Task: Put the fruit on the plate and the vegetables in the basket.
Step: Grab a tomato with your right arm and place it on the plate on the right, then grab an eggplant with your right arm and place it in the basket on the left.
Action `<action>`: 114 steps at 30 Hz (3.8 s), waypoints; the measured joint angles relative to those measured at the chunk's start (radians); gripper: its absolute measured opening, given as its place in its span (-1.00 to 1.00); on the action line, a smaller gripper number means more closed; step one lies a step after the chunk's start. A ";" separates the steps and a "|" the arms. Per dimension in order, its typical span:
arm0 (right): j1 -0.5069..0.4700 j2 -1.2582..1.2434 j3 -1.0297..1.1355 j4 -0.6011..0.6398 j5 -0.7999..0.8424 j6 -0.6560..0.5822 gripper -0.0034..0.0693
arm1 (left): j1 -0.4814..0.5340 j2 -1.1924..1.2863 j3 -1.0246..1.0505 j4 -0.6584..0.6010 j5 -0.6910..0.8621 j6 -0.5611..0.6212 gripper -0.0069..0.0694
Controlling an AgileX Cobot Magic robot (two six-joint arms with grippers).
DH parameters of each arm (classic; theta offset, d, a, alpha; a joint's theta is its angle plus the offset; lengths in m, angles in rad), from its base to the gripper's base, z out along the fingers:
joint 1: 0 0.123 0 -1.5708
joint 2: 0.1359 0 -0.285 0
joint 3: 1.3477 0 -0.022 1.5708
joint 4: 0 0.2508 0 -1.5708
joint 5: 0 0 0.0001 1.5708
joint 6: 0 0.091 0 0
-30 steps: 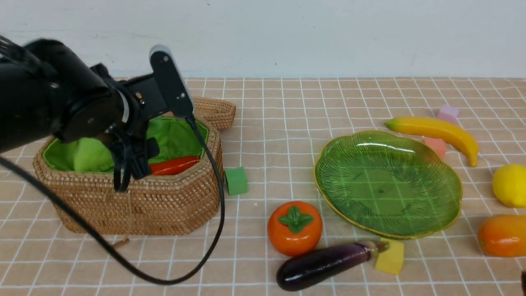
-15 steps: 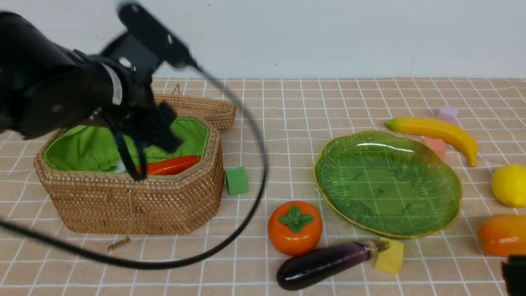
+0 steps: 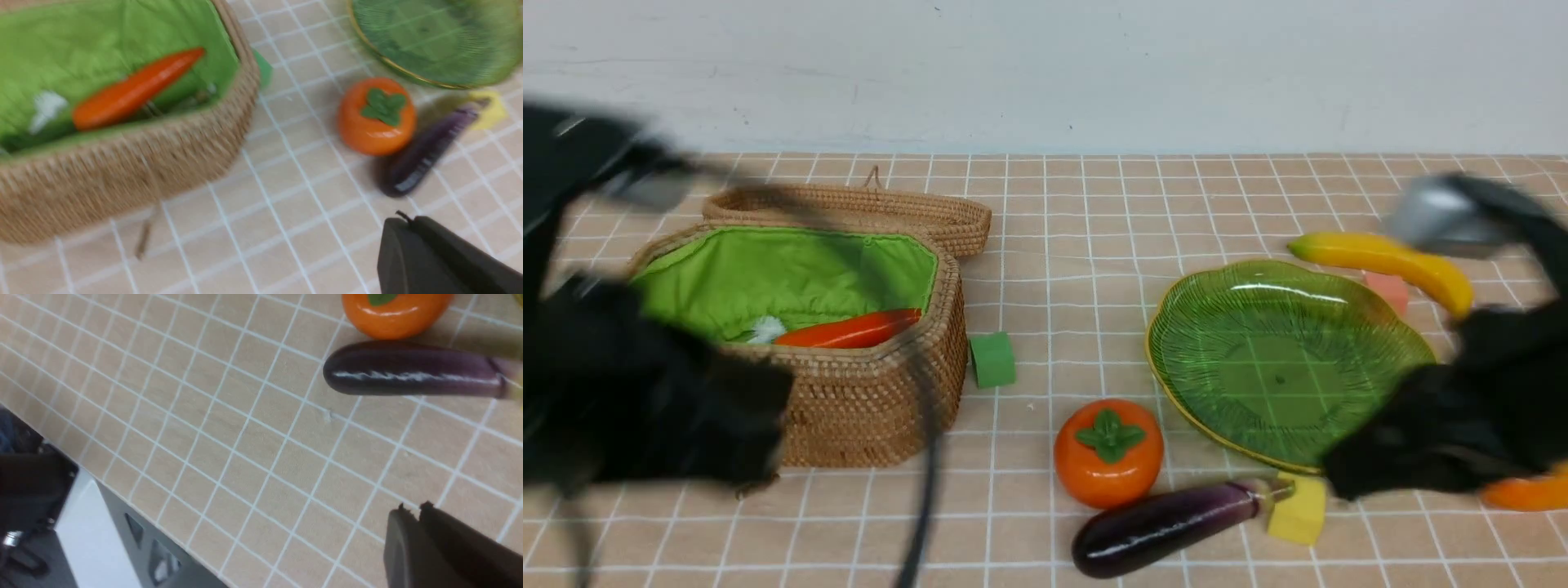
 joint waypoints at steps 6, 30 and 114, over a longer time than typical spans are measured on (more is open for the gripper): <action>0.241 0.254 -0.212 -0.272 -0.027 0.089 -0.72 | 0.000 -0.170 0.122 -0.014 -0.001 0.003 -0.85; 0.429 0.774 -0.487 -0.756 -0.080 0.363 0.89 | 0.000 -0.217 0.142 0.007 -0.001 0.003 -0.85; 0.203 0.679 -0.189 -0.442 -0.227 -0.855 0.55 | 0.000 -0.225 0.143 -0.134 -0.009 0.188 -0.84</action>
